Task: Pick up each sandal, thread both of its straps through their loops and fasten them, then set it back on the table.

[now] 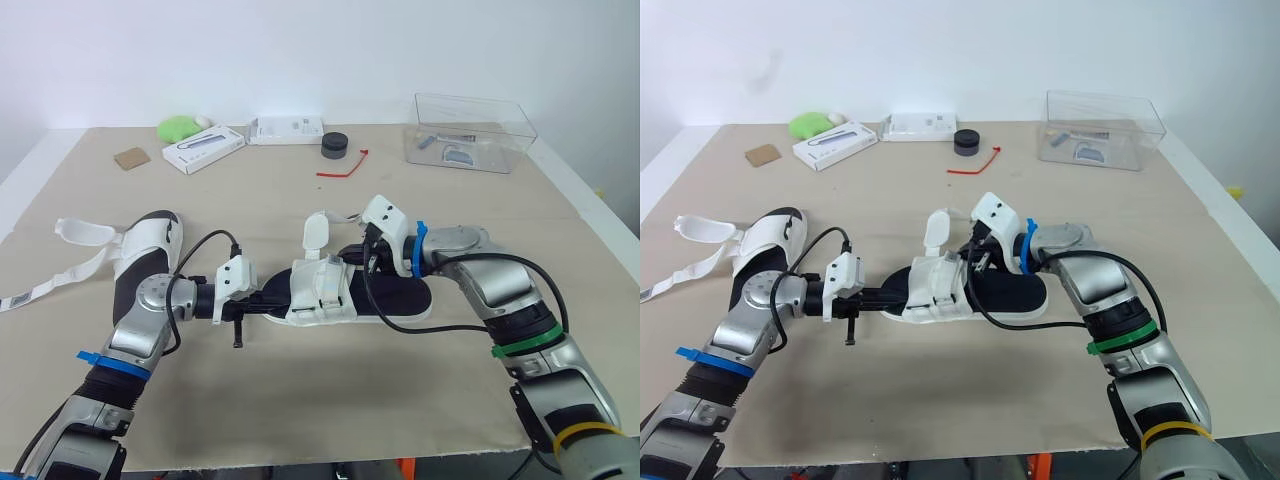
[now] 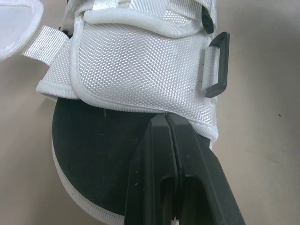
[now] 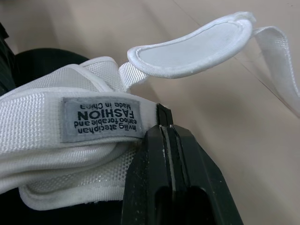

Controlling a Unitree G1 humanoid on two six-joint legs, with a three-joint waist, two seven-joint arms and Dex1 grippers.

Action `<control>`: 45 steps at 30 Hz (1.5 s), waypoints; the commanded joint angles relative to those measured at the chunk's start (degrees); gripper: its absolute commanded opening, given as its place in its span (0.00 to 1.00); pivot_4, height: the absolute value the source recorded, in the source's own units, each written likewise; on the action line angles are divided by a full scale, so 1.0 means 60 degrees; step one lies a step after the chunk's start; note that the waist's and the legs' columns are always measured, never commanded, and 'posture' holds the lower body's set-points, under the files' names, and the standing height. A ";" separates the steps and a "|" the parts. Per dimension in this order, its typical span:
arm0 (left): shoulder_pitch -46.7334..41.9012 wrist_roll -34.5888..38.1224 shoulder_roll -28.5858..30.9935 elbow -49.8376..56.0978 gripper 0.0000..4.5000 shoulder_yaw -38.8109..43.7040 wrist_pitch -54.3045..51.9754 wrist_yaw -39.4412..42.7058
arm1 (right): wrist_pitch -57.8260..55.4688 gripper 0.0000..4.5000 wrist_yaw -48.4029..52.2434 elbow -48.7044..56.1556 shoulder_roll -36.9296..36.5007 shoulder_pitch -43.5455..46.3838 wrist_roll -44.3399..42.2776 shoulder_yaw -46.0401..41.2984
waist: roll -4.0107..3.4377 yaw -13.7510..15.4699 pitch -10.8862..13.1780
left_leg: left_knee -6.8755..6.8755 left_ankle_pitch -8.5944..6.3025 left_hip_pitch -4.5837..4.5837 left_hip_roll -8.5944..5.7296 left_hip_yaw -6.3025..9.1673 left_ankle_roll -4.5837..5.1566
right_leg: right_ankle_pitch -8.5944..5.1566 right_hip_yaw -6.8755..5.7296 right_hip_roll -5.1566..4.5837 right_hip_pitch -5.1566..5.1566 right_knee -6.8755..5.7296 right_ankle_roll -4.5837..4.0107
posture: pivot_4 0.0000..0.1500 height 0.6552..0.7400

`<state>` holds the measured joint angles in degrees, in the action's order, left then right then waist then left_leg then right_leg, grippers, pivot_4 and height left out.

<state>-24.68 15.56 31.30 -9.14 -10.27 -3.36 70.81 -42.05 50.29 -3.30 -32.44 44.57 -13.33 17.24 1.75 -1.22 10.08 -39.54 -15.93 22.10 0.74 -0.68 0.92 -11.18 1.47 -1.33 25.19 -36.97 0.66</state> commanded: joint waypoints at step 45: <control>-0.0063 -0.0266 0.0004 -0.0225 0.00 -0.0253 0.1118 0.0961 | -0.2693 0.99 -0.1004 -0.8234 0.3750 0.5077 -0.1822 -0.3526 | -0.0007 -0.0029 0.0004 | 0.0033 -0.0010 0.0035 -0.0001 0.0006 0.0014 | 0.0024 -0.0015 -0.0010 0.0029 0.0001 -0.0072 | 1.00 1.00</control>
<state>-25.76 14.32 31.39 -11.50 -11.46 3.66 77.10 -59.90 43.45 -52.35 -10.01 72.27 -23.49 -1.87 1.71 -1.39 10.10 -39.35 -15.99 22.31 0.73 -0.64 1.00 -11.04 1.38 -1.39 25.37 -36.96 0.22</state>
